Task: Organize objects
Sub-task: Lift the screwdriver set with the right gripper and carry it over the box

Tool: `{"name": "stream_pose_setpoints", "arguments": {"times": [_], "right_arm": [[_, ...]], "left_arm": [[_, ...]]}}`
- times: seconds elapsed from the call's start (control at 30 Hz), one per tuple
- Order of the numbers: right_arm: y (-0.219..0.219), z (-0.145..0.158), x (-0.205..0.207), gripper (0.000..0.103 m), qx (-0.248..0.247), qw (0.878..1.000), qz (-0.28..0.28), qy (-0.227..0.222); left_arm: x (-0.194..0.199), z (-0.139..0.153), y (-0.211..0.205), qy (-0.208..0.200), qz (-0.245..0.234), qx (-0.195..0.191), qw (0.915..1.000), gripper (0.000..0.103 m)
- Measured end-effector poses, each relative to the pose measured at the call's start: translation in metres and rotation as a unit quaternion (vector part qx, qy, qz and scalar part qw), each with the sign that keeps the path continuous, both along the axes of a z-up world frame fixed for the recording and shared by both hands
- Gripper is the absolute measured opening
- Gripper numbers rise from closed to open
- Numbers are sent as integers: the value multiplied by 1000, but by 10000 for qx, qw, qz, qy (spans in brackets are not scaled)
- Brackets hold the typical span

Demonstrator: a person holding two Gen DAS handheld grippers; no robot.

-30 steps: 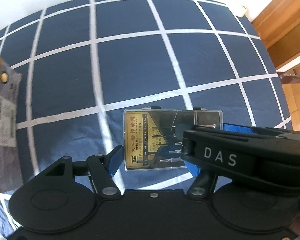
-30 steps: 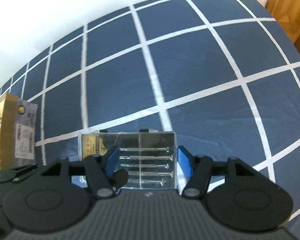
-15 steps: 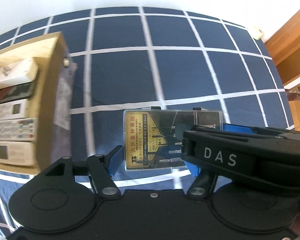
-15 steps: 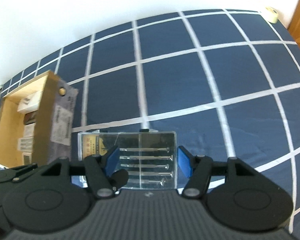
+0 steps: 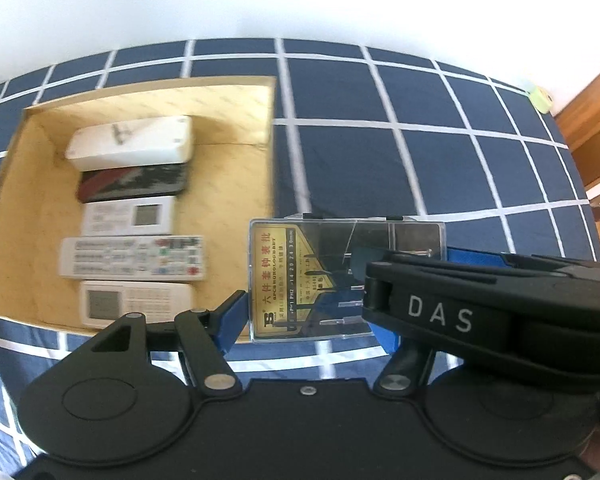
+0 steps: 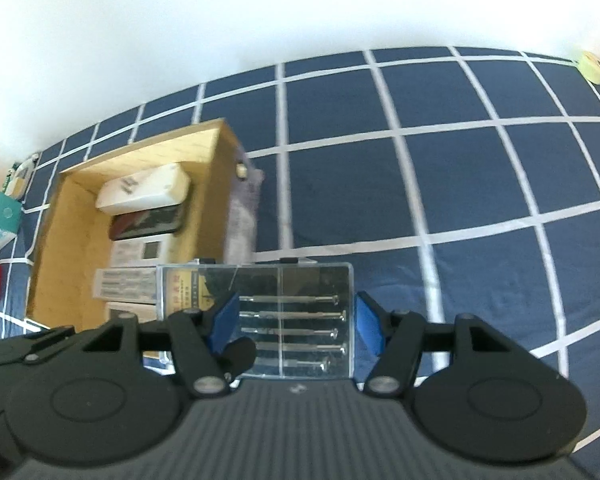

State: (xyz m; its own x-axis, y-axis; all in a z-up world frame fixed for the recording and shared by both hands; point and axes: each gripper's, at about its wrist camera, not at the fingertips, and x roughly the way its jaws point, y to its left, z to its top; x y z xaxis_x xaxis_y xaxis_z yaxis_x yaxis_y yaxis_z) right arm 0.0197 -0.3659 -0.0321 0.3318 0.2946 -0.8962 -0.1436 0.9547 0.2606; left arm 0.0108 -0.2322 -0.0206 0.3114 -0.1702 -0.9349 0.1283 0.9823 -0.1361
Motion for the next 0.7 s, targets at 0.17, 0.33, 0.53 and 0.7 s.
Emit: {"name": "stream_pose_setpoints", "arguments": {"times": [0.17,0.33,0.53,0.7], "right_arm": [[40,7,-7,62,12,10000,58,-77],[78,9,-9,62,34,9998,156,-112],[116,4,-6,62,111,9995,276,-64],[144,-4,0,62,128,9992,390,7]], "left_arm": [[-1,6,38,-74,66,3,10000,64],[2,8,72,-101,178,32,9998,63],[9,2,106,-47,303,103,9995,63],[21,-5,130,21,407,114,9991,63]]}}
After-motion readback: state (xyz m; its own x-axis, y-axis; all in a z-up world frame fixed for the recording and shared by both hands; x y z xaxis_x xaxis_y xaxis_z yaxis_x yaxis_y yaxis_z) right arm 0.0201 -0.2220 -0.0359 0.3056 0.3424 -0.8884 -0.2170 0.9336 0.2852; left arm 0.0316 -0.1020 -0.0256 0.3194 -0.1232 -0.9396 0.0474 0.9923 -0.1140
